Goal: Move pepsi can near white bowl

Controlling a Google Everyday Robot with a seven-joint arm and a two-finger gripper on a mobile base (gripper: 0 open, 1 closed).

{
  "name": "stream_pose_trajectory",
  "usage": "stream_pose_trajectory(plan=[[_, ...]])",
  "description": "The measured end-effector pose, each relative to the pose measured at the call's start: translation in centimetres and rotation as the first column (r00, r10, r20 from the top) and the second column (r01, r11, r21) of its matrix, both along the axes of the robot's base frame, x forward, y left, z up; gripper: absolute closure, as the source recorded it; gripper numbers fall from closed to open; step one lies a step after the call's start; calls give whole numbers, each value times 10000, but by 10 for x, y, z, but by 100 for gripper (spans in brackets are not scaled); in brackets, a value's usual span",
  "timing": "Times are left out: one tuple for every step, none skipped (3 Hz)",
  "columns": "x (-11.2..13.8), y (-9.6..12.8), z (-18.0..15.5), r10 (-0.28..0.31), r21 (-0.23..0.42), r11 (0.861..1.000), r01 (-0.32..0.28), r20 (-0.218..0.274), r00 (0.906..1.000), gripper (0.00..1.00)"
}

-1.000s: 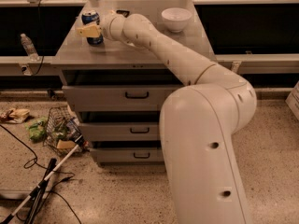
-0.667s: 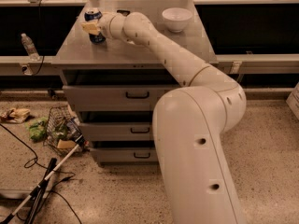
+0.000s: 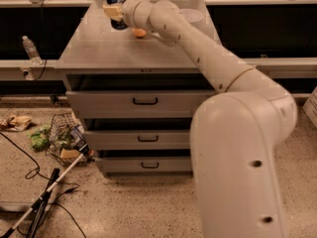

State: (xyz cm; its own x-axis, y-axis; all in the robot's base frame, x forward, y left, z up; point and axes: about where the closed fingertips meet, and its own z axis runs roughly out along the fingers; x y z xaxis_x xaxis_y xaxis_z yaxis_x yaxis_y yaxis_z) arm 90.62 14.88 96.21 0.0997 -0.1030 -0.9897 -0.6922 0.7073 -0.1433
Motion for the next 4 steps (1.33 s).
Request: stream_pose_trajectory(plan=[[-27, -64, 60, -1482, 115, 9890, 1478, 489, 9878, 100], [-55, -132, 79, -3058, 178, 9520, 3057, 51, 9521, 100], [-67, -168, 19, -3589, -115, 9329, 3599, -1106, 9268, 100], [-75, -191, -29, -3860, -340, 9214, 3872, -1980, 9010, 100]])
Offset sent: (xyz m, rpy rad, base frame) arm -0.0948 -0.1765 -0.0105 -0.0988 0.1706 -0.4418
